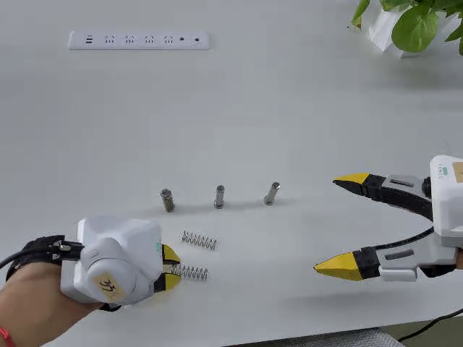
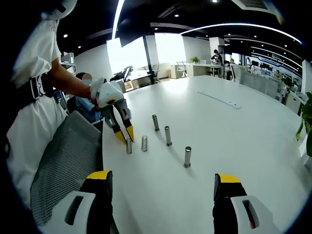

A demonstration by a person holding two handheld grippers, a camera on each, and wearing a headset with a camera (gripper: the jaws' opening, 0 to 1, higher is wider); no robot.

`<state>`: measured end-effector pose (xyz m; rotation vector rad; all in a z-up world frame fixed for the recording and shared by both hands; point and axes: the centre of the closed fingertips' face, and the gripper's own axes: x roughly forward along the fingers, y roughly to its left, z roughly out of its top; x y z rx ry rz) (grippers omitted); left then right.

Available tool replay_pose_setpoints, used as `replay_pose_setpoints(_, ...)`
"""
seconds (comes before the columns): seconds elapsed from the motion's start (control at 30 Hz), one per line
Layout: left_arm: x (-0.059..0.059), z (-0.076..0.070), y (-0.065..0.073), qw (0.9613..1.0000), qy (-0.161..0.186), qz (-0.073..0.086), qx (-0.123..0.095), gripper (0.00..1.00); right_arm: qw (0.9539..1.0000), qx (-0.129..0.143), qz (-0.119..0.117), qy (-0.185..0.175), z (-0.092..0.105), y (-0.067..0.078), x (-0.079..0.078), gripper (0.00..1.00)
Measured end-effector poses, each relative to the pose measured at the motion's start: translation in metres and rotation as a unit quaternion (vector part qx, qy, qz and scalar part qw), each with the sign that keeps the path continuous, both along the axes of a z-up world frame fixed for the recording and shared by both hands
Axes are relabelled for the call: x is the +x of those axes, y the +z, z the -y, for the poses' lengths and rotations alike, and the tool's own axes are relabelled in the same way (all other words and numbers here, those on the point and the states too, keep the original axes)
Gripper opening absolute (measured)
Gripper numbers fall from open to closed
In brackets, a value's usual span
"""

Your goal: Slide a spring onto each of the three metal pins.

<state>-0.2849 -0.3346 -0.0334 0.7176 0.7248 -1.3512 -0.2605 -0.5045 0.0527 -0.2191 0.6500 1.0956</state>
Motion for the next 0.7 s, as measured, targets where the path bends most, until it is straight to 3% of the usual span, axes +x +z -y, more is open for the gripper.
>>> replay_pose_setpoints(0.57,-0.004,0.007,0.026,0.9978,0.035,-0.008,-0.055,0.07,0.9999,0.006,0.004,0.007,-0.011,0.01,-0.004,0.81)
replay_pose_setpoints(0.7,-0.002,0.013,0.042,0.9947,0.053,-0.01,-0.088,0.07,0.9998,0.018,0.004,0.008,-0.018,0.02,-0.003,0.77)
